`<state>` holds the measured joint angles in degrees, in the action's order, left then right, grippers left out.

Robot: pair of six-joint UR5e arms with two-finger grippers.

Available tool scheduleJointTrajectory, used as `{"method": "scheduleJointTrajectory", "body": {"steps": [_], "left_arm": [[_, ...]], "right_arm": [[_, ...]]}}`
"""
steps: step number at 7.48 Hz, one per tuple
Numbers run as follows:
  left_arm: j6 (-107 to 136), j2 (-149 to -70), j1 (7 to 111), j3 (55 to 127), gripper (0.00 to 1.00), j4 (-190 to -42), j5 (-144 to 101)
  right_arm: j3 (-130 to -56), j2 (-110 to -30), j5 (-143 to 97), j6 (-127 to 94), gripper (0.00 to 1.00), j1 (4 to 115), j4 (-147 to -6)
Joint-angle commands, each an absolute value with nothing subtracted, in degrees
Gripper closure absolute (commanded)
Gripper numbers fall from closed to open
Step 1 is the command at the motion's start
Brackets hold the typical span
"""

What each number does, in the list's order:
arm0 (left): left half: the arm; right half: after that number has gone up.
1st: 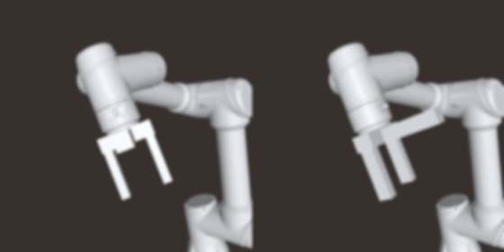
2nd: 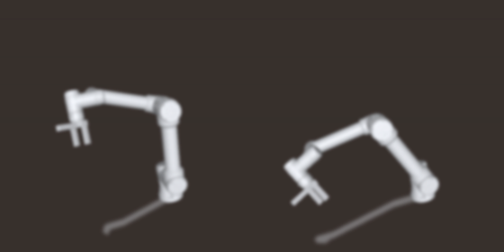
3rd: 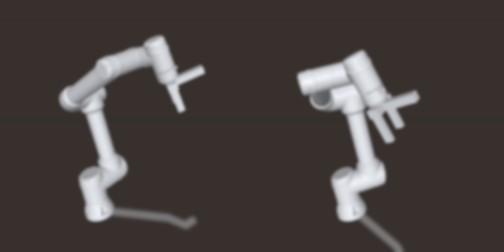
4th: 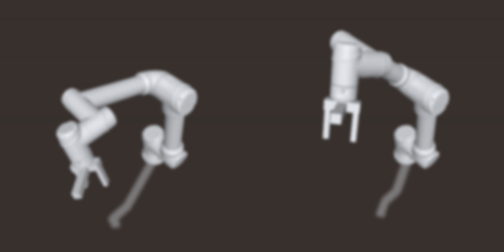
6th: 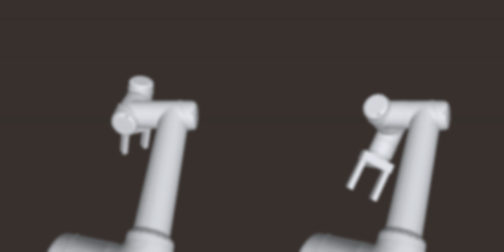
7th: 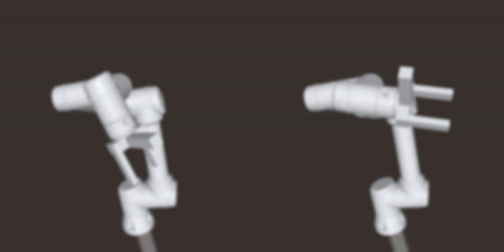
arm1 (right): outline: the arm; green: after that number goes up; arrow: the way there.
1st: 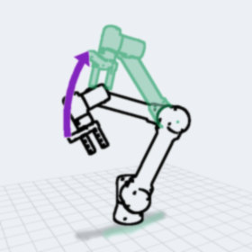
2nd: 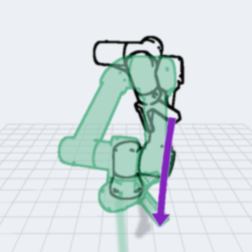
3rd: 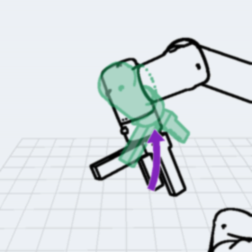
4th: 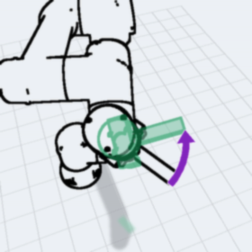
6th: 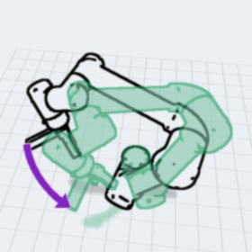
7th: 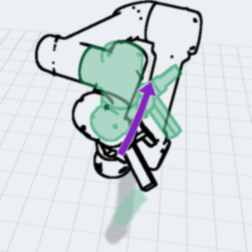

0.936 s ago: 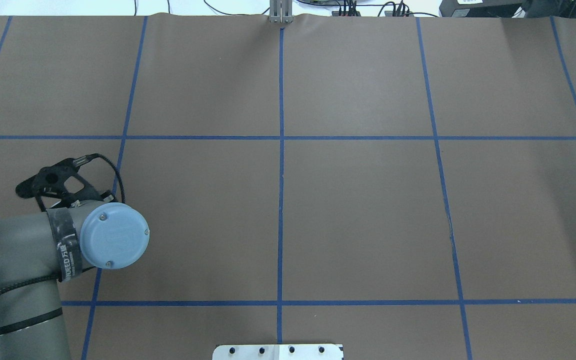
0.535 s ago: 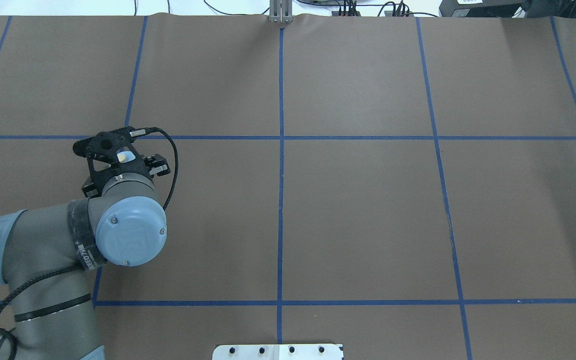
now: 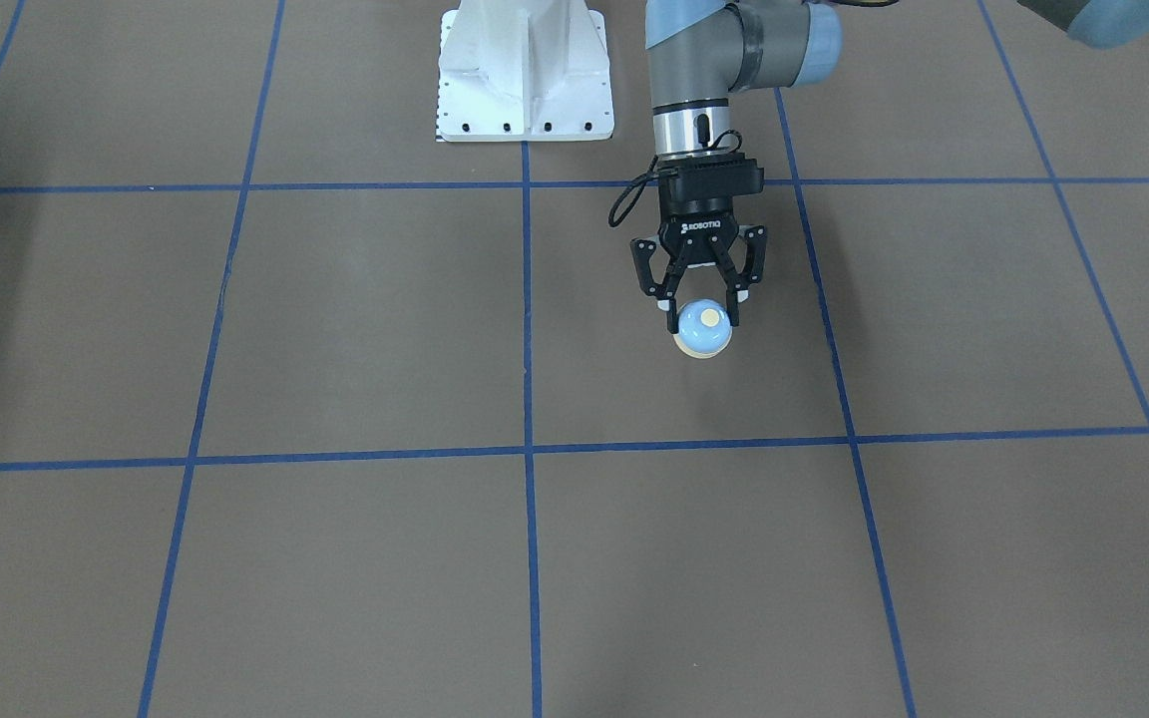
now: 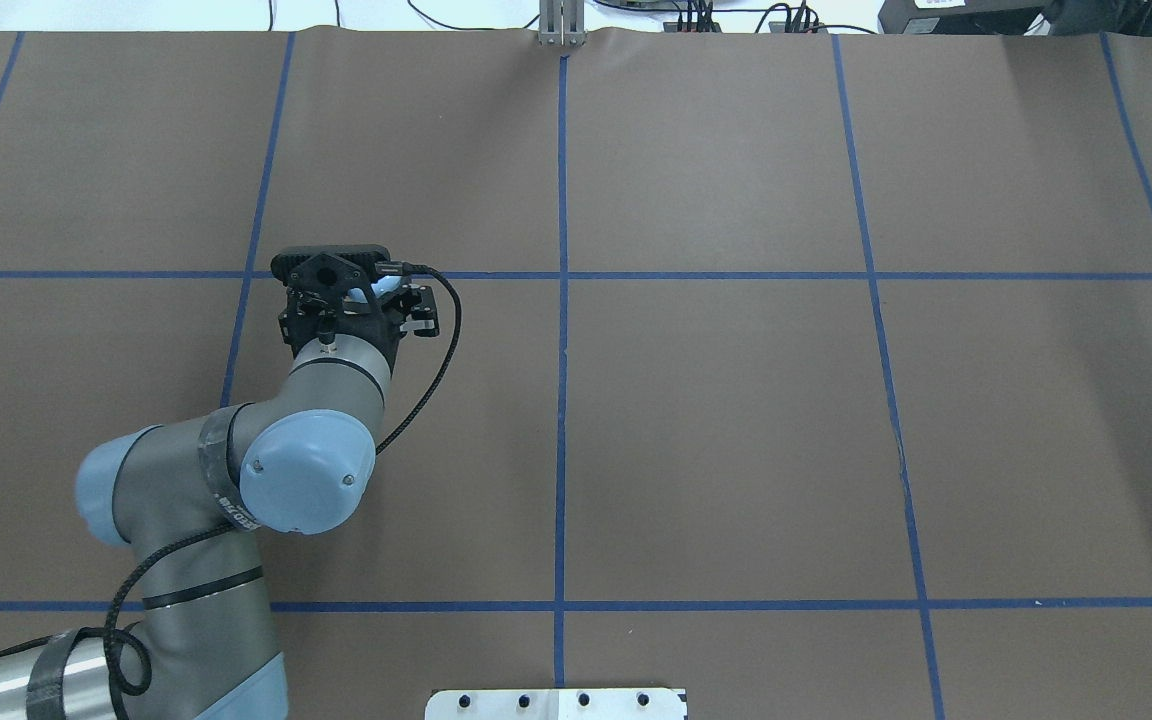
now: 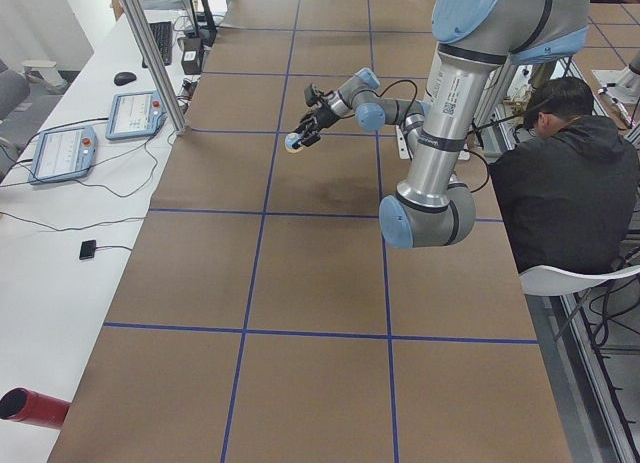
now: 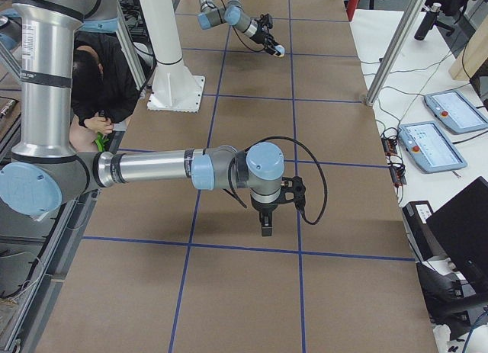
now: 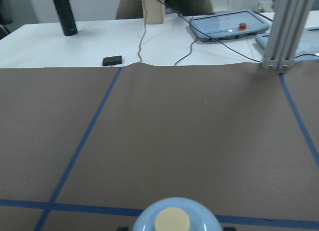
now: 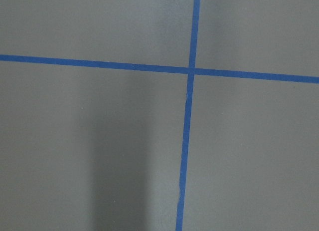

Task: Place and press bell with both arms
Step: 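Carry the bell with the left gripper forward toward the table centre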

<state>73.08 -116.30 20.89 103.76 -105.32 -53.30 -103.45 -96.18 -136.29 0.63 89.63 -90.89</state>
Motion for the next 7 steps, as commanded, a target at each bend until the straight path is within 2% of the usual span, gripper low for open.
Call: {"method": "scheduleJointTrajectory", "body": {"steps": [1, 3, 7], "left_arm": [[64.62, -120.65, 20.39, 91.46, 1.0, -125.87, -53.61], [60.75, -129.42, 19.78, 81.61, 1.0, -131.39, -57.36], [60.47, -136.82, 19.86, 66.31, 1.0, -138.24, -57.66]], "right_arm": [[-103.18, -95.54, -136.23, 0.26, 0.0, 88.34, -90.79], [-102.49, -97.37, -136.67, 0.53, 0.0, 88.33, -86.87], [-102.3, -98.17, -137.11, 0.0, 0.0, 88.24, -82.97]]}}
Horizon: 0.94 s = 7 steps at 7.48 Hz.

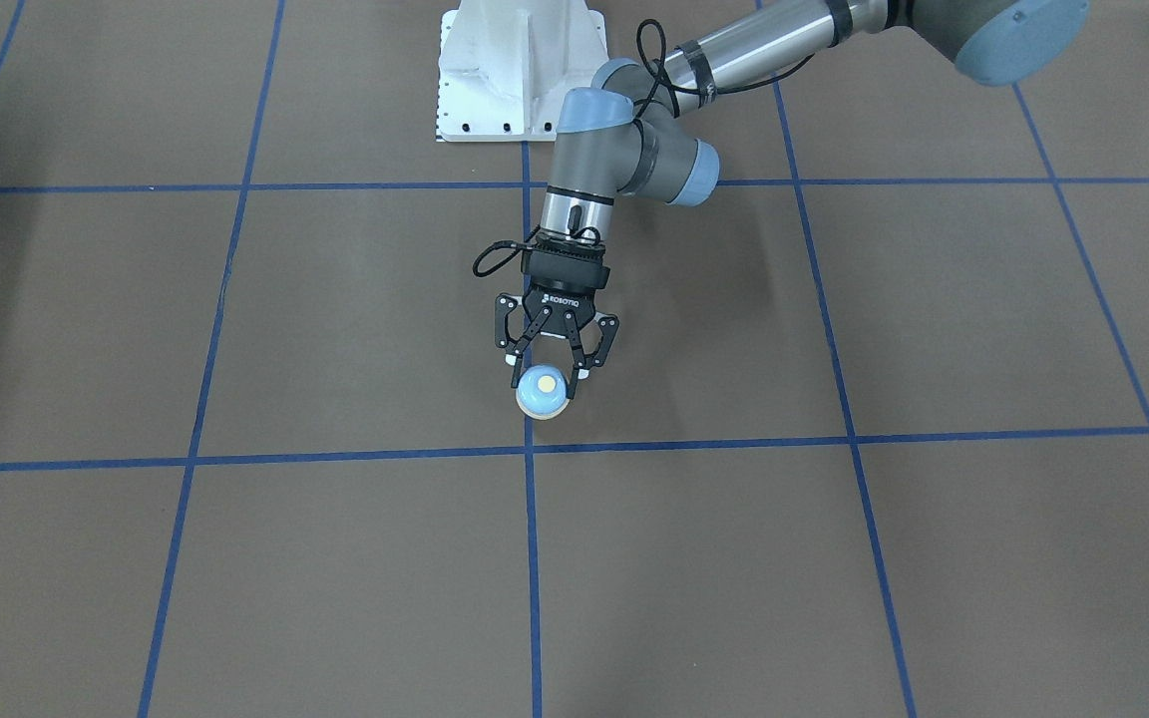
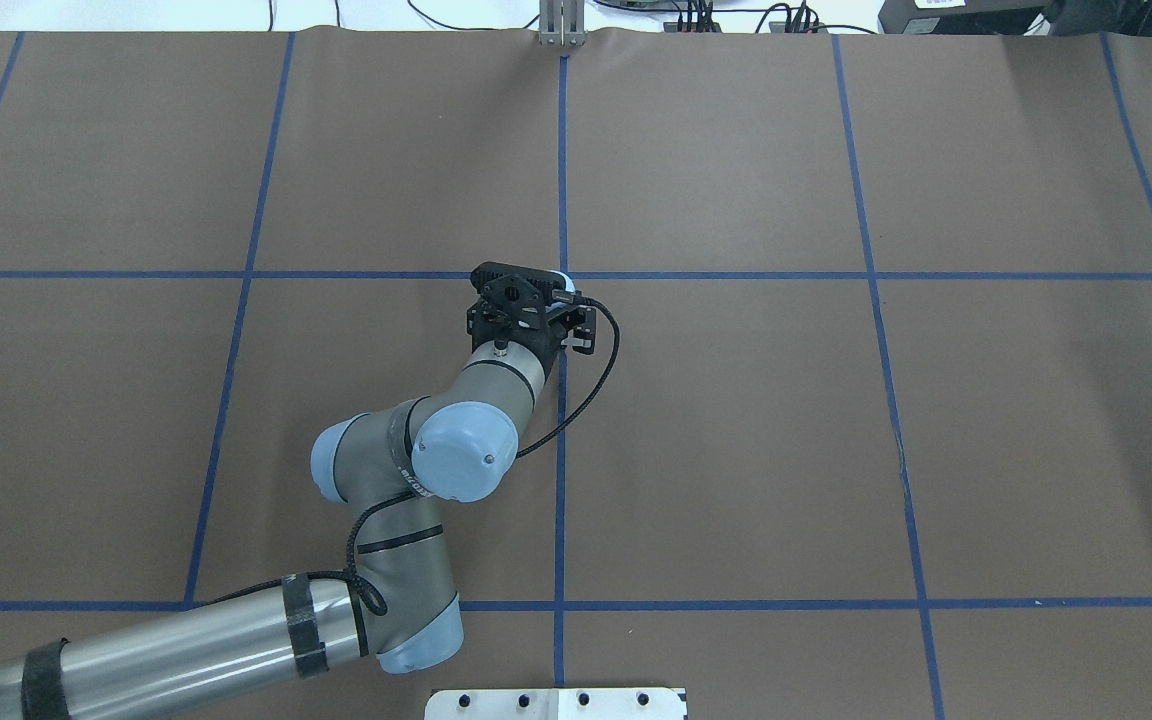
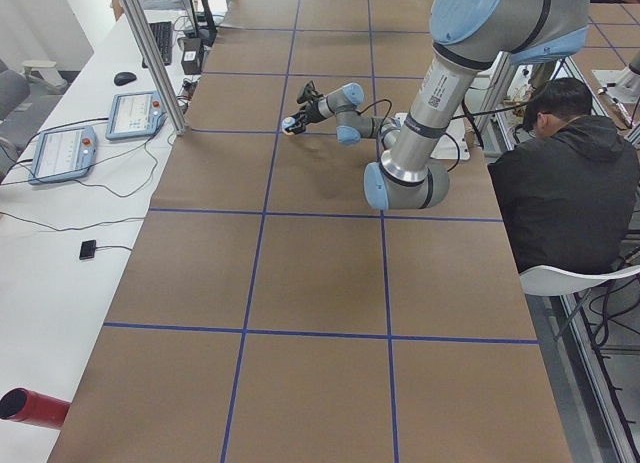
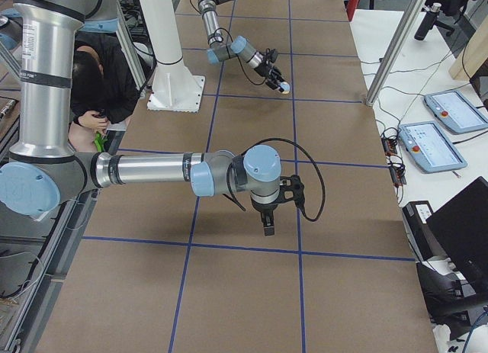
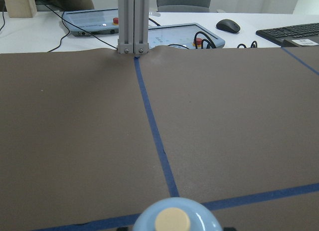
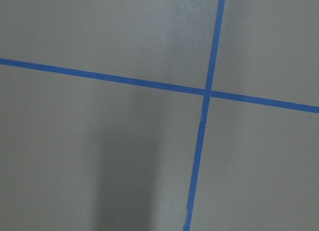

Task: Place and press bell with both arms
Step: 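Lower the bell onto the grid centre and open the left gripper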

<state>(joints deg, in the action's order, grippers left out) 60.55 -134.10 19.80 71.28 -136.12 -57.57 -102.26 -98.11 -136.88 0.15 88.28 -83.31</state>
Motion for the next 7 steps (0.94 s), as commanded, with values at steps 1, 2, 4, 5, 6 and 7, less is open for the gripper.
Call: {"method": "scheduleJointTrajectory", "body": {"steps": [1, 2, 4, 5, 6, 7], "left_arm": [[60.47, -138.15, 19.86, 64.53, 1.0, -138.25, -57.66], [60.47, -138.34, 19.86, 63.9, 1.0, -138.25, -57.66], [60.47, -138.6, 19.86, 63.9, 0.79, -138.25, -57.83], [60.47, -139.73, 19.95, 63.72, 0.31, -138.25, -57.92], [60.56, -139.92, 20.04, 63.81, 0.0, -138.25, -58.01], [60.56, -140.1, 20.21, 63.9, 0.0, -138.25, -58.01]], "right_arm": [[-102.3, -98.09, -137.11, 0.0, 0.0, 88.24, -82.97], [-102.3, -98.0, -137.11, 0.0, 0.0, 88.24, -82.97], [-102.3, -97.91, -137.2, 0.09, 0.0, 88.24, -82.97], [-102.39, -97.91, -137.2, 0.09, 0.0, 88.24, -82.97], [-102.48, -97.74, -137.2, 0.09, 0.0, 88.24, -83.06], [-102.48, -97.65, -137.28, 0.0, 0.0, 88.24, -83.06]]}}
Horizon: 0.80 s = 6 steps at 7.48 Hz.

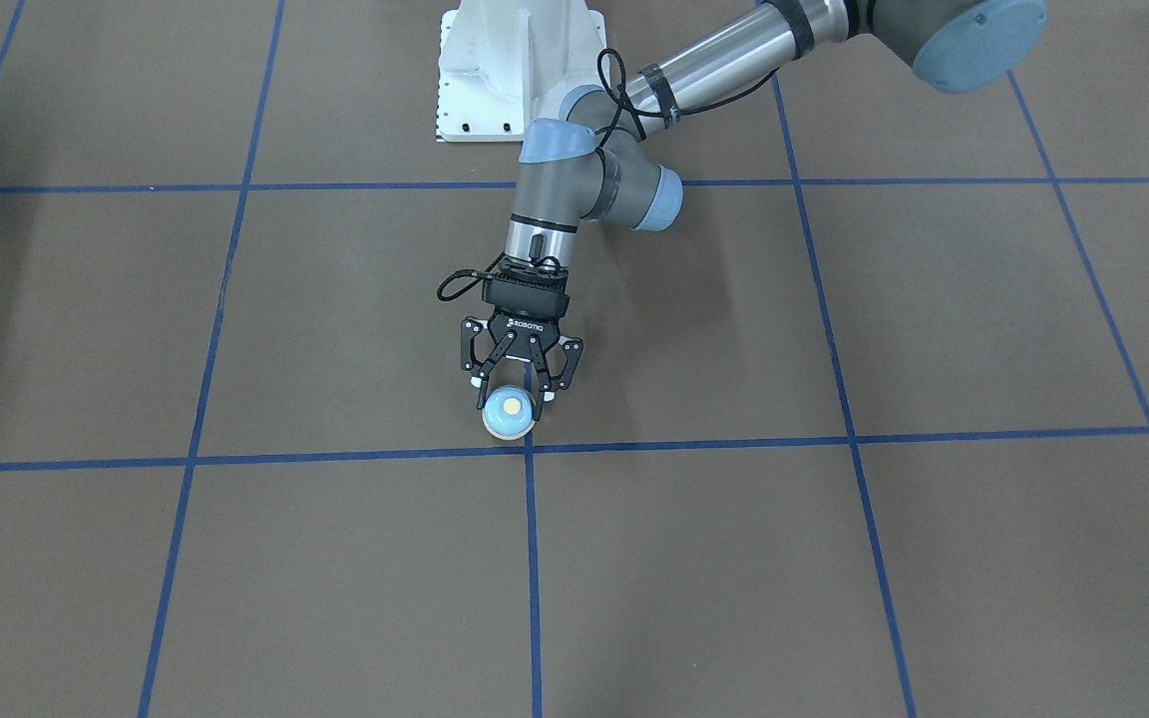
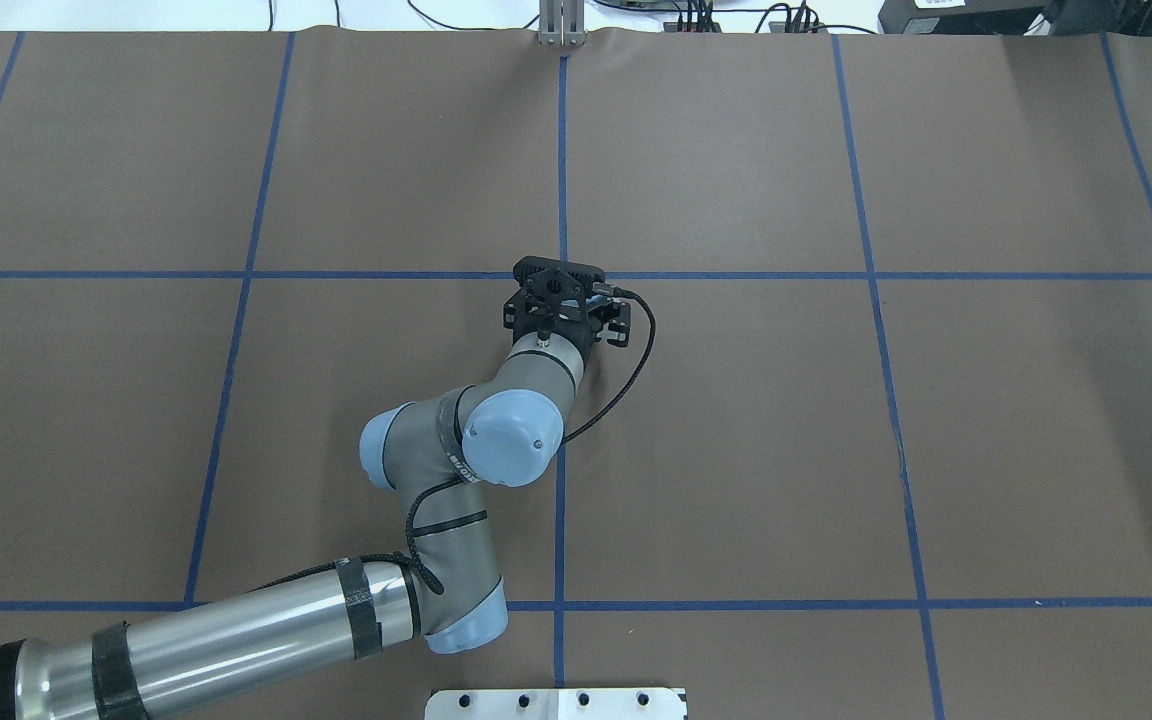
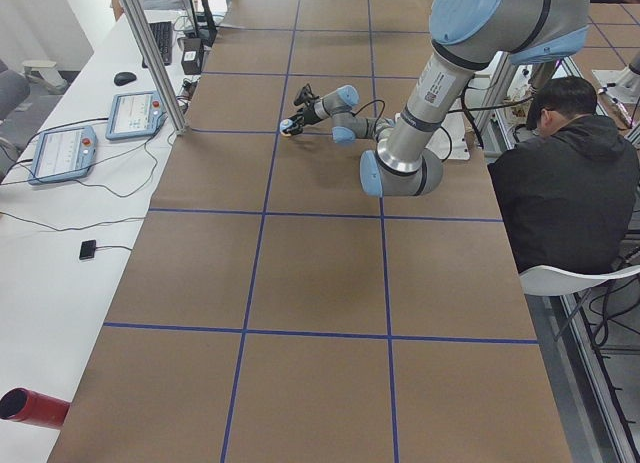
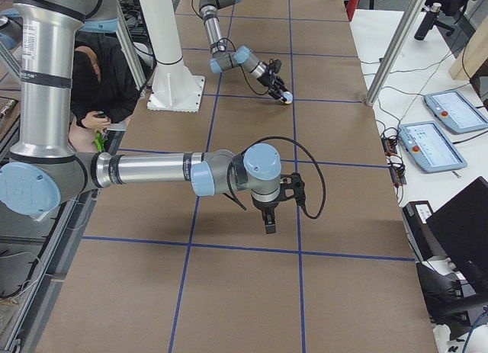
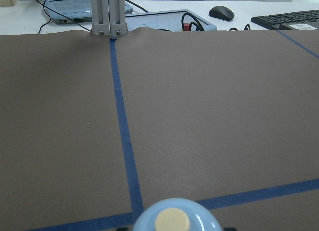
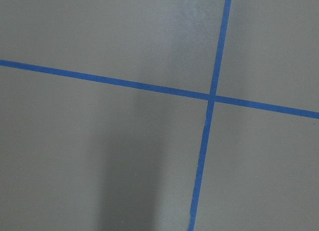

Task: Place and press bell with both arms
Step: 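Lower the bell onto the grid centre and open the left gripper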

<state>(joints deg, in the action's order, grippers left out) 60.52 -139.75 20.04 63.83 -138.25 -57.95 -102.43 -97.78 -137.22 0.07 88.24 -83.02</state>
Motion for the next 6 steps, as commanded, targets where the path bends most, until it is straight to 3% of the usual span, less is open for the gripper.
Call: {"method": "scheduleJointTrajectory", "body": {"steps": [1, 4, 6], "left_arm": [[60.56, -140.1, 20.48, 64.07, 0.0, -138.25, -58.01], [60.29, -140.27, 25.2, 66.78, 0.0, -136.94, -65.69], [54.62, -139.32, 32.65, 72.65, 0.0, -129.85, -78.33]], "right_arm": [[-102.65, -97.56, -137.46, 0.0, 0.0, 88.24, -83.06], [-102.92, -97.12, -138.6, 0.0, 0.0, 88.16, -83.41], [-102.48, -91.27, -138.43, -5.4, 0.0, 84.05, -85.24]]}}
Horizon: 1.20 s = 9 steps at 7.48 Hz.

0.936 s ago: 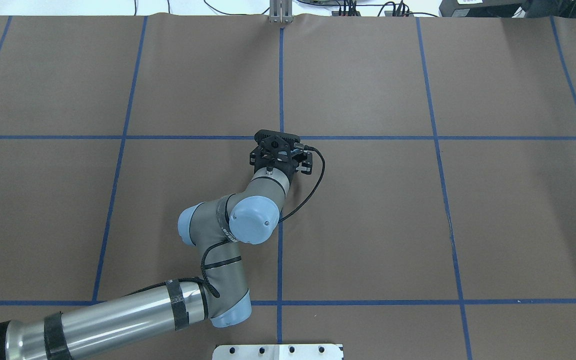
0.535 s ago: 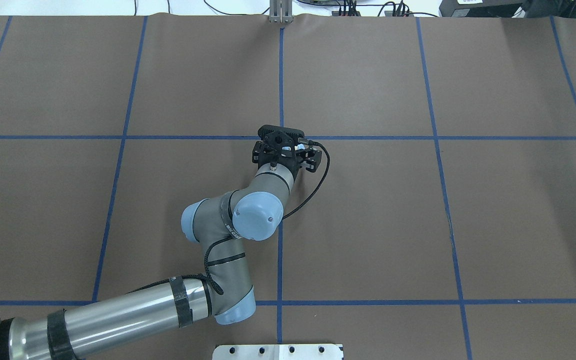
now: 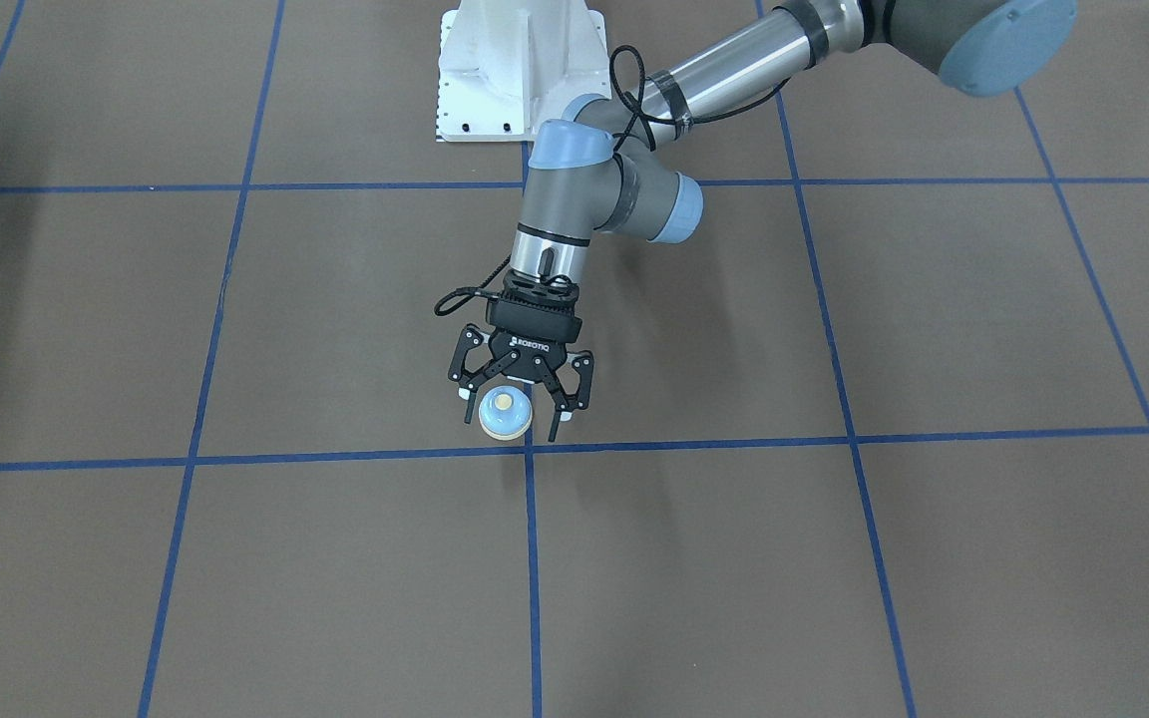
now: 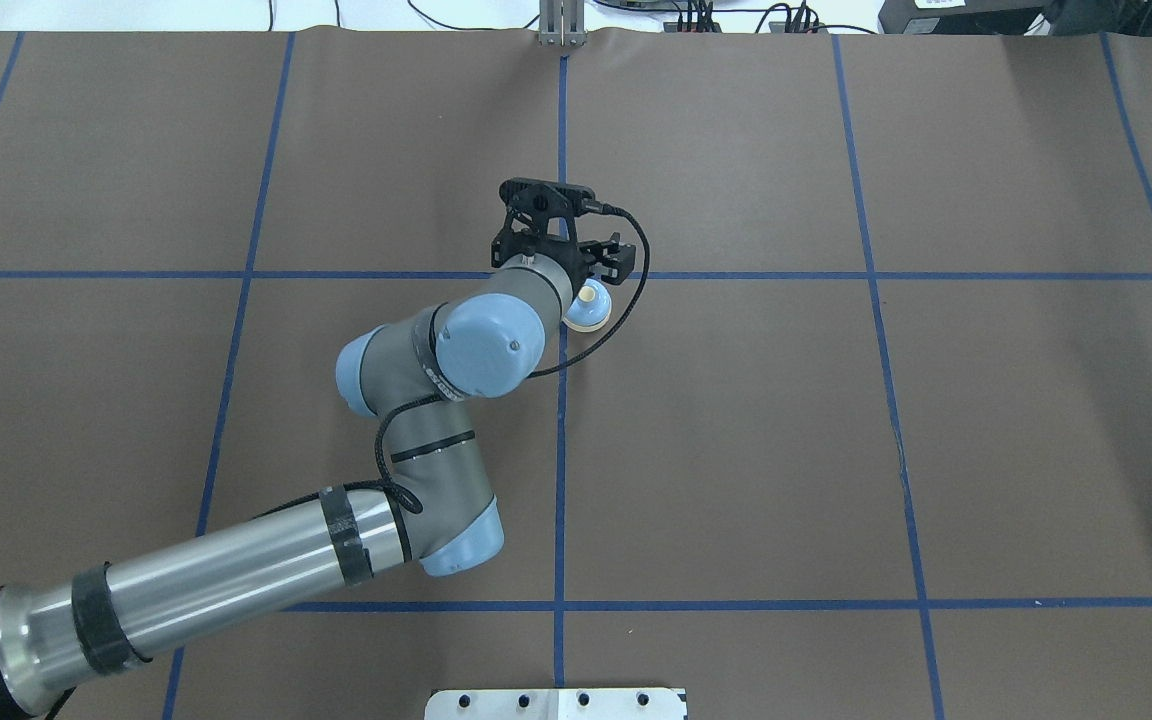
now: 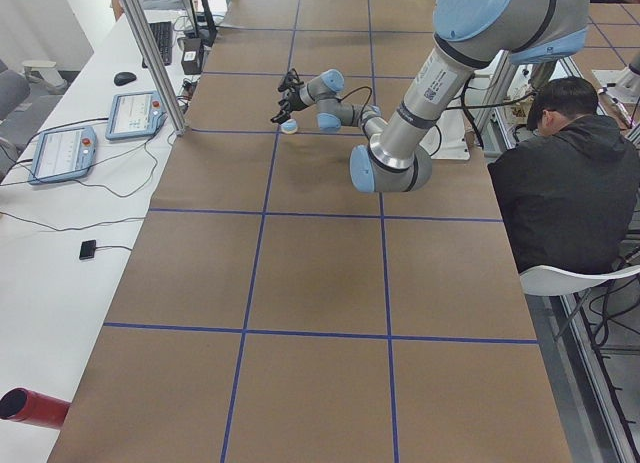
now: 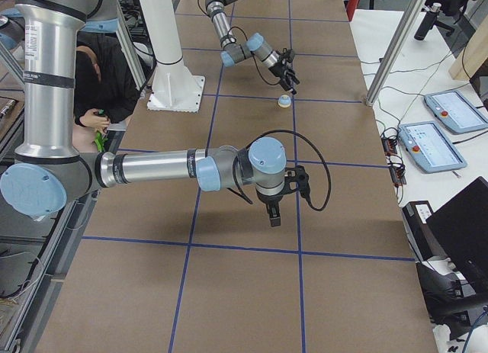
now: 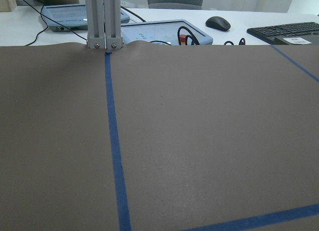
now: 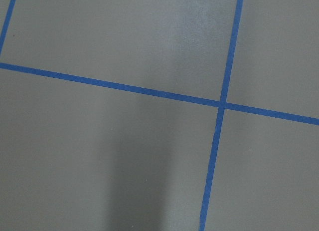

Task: Place and press bell with both arms
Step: 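Lower the bell onto the grid centre and open the left gripper, then withdraw the left arm while the right arm reaches toward the bell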

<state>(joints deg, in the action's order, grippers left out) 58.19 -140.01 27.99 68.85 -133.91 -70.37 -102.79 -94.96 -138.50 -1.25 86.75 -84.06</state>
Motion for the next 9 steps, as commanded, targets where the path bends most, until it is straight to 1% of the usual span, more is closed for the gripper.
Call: {"method": "scheduleJointTrajectory", "body": {"steps": [1, 2, 4, 5, 7, 8, 9], "left_arm": [[53.1, -136.35, 36.26, 73.64, 0.0, -129.21, -83.18], [50.82, -133.88, 40.39, 73.74, 0.0, -129.11, -89.76], [43.73, -124.67, 47.43, 78.55, 0.0, -128.76, -98.48], [40.72, -121.5, 51.46, 79.79, 0.0, -127.89, -103.75], [38.59, -118.05, 57.89, 81.38, 0.0, -124.65, -113.16], [35.63, -114.38, 60.62, 85.74, 0.0, -119.5, -117.55], [29.51, -109.04, 63.08, 93.0, 0.0, -110.57, -119.6]], "right_arm": [[-102.65, -86.71, -138.43, -14.67, 0.0, 80.63, -85.69], [-102.66, -82.14, -137.99, -22.42, 0.0, 75.81, -85.87], [-102.04, -73.52, -135.98, -39.2, 0.0, 66.57, -86.3], [-101.78, -68.52, -133.7, -47.81, 0.0, 61.83, -89.01], [-100.73, -60.51, -126.34, -56.81, 0.0, 52.61, -92.28], [-97.94, -55.6, -123.43, -61.22, 0.0, 49.6, -92.29], [-95.74, -52.68, -121.31, -63.0, 0.0, 47.05, -92.2]]}}
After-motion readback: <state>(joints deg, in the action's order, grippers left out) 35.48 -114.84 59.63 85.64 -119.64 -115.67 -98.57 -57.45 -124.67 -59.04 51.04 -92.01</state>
